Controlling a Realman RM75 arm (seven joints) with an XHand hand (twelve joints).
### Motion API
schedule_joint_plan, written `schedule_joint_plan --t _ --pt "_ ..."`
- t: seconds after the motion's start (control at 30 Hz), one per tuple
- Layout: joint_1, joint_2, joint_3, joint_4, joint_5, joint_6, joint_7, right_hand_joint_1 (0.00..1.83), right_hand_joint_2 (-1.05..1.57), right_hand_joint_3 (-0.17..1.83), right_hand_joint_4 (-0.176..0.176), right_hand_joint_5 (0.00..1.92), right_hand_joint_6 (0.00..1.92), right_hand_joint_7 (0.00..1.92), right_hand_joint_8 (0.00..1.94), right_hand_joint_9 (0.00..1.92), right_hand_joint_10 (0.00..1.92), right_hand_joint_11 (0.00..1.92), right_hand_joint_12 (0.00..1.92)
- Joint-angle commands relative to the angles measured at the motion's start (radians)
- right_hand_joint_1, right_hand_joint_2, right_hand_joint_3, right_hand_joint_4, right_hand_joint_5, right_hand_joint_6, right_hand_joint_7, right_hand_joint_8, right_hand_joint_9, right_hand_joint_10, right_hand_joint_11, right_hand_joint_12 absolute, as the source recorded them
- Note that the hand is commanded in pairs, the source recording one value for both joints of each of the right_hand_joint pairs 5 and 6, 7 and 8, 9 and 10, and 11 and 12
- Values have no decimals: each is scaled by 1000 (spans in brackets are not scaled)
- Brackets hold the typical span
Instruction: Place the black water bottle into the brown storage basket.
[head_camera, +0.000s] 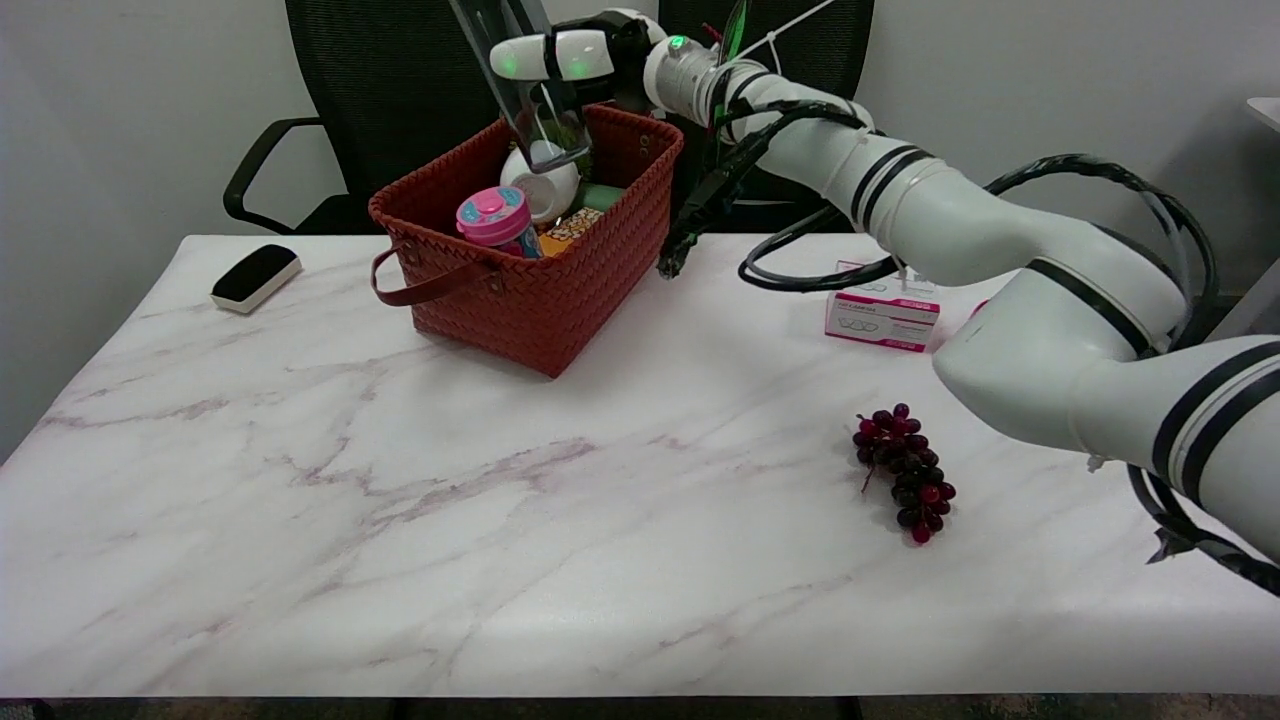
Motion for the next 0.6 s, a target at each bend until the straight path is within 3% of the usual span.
schedule_joint_plan --t 0.03,0.3,0.6 --pt "39 -105 32 -238 94 6 -86 1261 1091 478 0 865 865 1195 1195 1168 1168 931 931" --pt "58 -115 51 -296 85 112 -86 1252 1128 479 0 882 882 1209 1209 1182 1182 951 951" --pt "36 -110 49 -272 87 107 -86 1237 1167 487 0 897 897 1218 1218 1195 1195 956 956"
